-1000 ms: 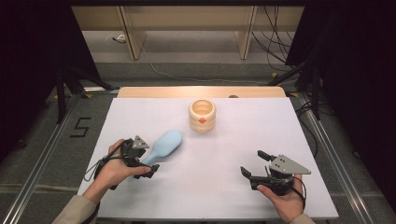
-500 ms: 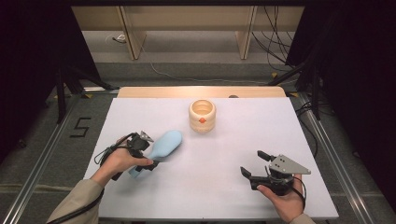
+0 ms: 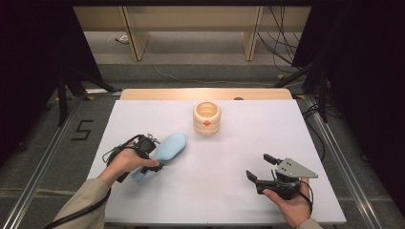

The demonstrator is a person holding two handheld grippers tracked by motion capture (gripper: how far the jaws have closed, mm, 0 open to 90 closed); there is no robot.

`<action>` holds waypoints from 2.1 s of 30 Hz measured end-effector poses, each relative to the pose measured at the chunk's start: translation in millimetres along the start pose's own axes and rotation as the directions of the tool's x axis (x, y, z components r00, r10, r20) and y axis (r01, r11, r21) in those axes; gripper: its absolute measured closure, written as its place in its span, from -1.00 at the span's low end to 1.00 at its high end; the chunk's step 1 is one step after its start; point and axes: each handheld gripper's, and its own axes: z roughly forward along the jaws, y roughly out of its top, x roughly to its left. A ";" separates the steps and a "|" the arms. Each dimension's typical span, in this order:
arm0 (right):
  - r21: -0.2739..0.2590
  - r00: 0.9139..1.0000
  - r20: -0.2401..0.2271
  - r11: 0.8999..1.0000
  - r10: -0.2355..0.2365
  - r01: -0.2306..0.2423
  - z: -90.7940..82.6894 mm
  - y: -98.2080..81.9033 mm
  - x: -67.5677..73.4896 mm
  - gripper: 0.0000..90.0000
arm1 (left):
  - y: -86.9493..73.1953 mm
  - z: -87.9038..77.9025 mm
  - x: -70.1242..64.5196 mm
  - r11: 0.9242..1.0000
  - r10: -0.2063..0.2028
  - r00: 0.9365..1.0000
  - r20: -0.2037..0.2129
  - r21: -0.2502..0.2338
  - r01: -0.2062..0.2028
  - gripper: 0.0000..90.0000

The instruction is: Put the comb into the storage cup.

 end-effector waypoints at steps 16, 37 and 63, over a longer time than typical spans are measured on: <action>-0.001 1.000 0.002 1.000 0.000 0.000 0.2 0.1 -0.2 -0.65 | 4.5 -1.8 -0.3 0.999 -0.030 0.999 0.018 0.040 0.029 0.07; 0.001 1.000 0.006 1.000 0.005 -0.005 0.0 -0.3 -1.2 -0.65 | 11.7 2.2 -2.4 0.996 -0.032 0.999 0.026 0.088 0.029 0.41; 0.011 1.000 0.005 1.000 0.006 -0.006 0.5 -0.9 -1.5 -0.65 | 10.1 0.7 -5.6 0.998 -0.048 0.998 0.034 0.050 0.046 0.53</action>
